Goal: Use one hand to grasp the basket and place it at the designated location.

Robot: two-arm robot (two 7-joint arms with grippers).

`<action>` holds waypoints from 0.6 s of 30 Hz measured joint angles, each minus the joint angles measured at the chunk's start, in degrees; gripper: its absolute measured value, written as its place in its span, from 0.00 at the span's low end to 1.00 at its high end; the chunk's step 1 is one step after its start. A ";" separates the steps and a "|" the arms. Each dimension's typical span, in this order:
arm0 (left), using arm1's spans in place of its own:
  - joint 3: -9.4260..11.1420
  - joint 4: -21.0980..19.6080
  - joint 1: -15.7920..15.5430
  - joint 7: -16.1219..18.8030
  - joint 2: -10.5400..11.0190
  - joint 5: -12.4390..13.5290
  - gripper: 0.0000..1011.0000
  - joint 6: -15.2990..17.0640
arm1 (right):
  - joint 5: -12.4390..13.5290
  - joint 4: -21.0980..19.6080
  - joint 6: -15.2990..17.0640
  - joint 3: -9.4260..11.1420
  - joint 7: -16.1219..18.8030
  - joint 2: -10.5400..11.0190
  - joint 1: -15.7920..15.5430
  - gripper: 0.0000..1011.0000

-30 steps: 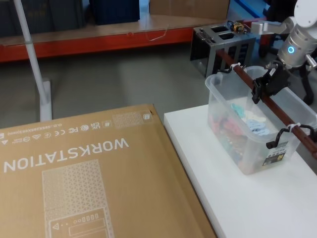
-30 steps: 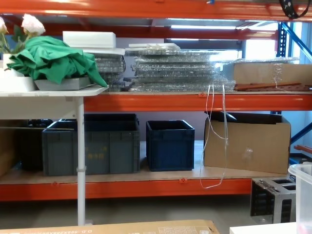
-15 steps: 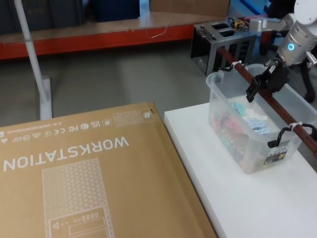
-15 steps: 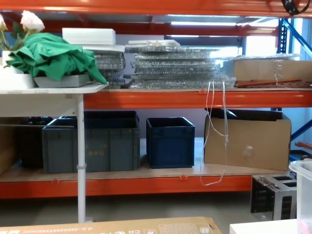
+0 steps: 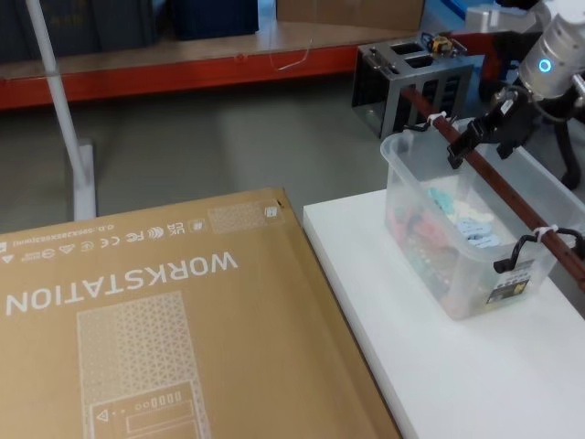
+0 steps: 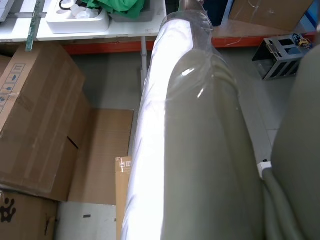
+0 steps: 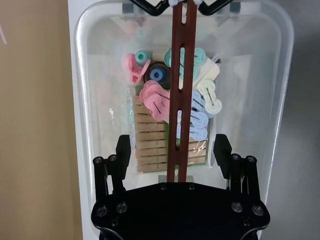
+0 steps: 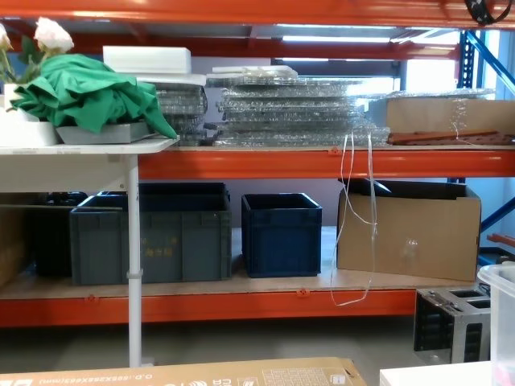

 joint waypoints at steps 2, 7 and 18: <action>0.01 0.00 0.00 0.00 0.00 0.00 0.00 0.00 | 0.02 -1.07 0.56 0.24 0.02 0.62 0.01 0.99; 0.01 0.00 0.00 0.00 0.00 0.00 0.00 0.00 | 0.17 -5.50 2.82 1.18 0.02 3.08 0.02 0.99; 0.03 -0.01 0.00 0.00 0.00 0.00 0.00 0.00 | 1.35 -12.57 5.72 3.10 -0.26 6.96 0.00 0.99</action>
